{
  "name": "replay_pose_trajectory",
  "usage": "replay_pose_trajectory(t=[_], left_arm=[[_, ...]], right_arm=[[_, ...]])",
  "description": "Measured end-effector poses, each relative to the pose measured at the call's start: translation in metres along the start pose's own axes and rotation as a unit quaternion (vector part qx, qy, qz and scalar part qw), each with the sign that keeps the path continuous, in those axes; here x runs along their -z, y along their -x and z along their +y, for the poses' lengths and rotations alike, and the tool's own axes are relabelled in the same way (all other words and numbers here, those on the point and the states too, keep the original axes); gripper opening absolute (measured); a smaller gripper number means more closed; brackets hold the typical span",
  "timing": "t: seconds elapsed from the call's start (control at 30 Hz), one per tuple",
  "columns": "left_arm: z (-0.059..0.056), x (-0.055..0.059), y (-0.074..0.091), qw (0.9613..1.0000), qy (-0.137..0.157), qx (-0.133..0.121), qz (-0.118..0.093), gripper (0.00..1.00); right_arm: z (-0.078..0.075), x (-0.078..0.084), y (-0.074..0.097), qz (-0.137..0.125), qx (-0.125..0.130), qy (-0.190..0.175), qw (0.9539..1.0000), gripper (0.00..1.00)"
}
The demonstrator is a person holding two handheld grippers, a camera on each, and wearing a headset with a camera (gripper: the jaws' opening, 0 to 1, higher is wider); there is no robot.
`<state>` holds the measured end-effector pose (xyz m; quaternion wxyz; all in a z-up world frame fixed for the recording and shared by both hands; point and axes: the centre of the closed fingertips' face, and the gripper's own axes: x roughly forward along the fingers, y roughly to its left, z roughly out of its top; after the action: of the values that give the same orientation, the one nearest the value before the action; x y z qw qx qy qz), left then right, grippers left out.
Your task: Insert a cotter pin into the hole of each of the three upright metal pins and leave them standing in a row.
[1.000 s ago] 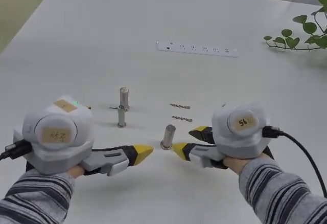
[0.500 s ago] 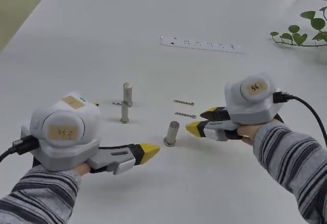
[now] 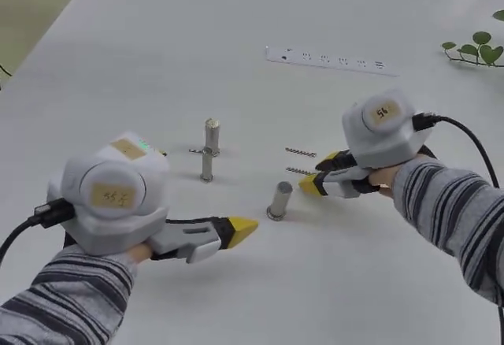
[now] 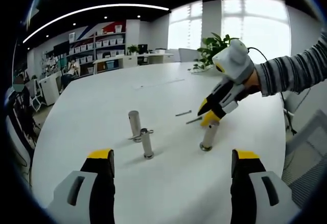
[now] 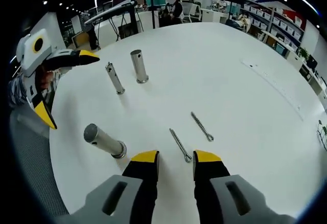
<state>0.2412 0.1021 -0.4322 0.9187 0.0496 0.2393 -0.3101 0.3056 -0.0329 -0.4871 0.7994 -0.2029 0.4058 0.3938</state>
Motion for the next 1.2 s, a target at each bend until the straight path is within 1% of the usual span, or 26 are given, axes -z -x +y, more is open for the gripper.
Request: replay_pose_trajectory(t=[0.07,0.13,0.2,0.33,0.4,0.47,0.53,0.7,0.8,0.9,0.97,1.13,1.2], left_arm=[[0.000,0.000,0.000,1.0000,0.001,0.000,-0.002,0.94],[0.000,0.000,0.000,1.0000,0.002,0.001,-0.001,0.94],[0.000,0.000,0.000,1.0000,0.002,0.001,0.000,0.94],[-0.002,0.001,-0.001,1.0000,0.000,0.007,0.002,0.92],[-0.003,0.002,-0.001,1.0000,-0.001,0.009,0.004,0.92],[-0.003,0.002,-0.001,0.9999,-0.002,0.010,0.006,0.92],[-0.003,0.002,-0.001,0.9999,-0.002,0.010,0.006,0.92],[-0.003,0.001,-0.001,0.9999,-0.003,0.010,0.005,0.91],[-0.003,0.001,-0.001,1.0000,-0.005,0.008,0.004,0.91],[-0.003,0.002,0.000,0.9999,-0.006,0.005,0.007,0.91],[-0.003,0.002,0.000,0.9999,-0.007,0.004,0.007,0.91],[-0.005,0.005,0.000,0.9998,-0.013,0.007,0.014,0.89],[-0.007,0.006,0.001,0.9997,-0.016,0.007,0.015,0.89]], right_arm=[[-0.002,0.001,-0.001,0.007,-0.002,0.002,1.0000,0.20],[-0.007,0.002,-0.005,0.018,-0.004,0.005,0.9998,0.18],[-0.008,0.004,-0.005,0.028,-0.004,0.006,0.9996,0.16],[-0.010,0.005,-0.003,0.039,0.001,0.019,0.9991,0.10],[-0.008,0.005,-0.002,0.045,-0.004,0.028,0.9986,0.09],[-0.006,0.005,-0.002,0.049,-0.009,0.037,0.9981,0.06],[-0.006,0.005,-0.002,0.061,-0.010,0.062,0.9962,0.01],[-0.008,0.006,-0.002,0.072,-0.014,0.067,0.9951,0.00],[-0.008,0.006,-0.002,0.071,-0.013,0.072,0.9948,0.00],[-0.006,0.006,-0.001,0.064,-0.019,0.072,0.9952,0.00],[-0.004,0.007,0.001,0.060,-0.019,0.074,0.9953,0.00],[-0.005,0.008,0.009,0.046,-0.012,0.077,0.9959,0.00],[-0.006,0.009,0.013,0.044,-0.008,0.081,0.9957,0.00]])
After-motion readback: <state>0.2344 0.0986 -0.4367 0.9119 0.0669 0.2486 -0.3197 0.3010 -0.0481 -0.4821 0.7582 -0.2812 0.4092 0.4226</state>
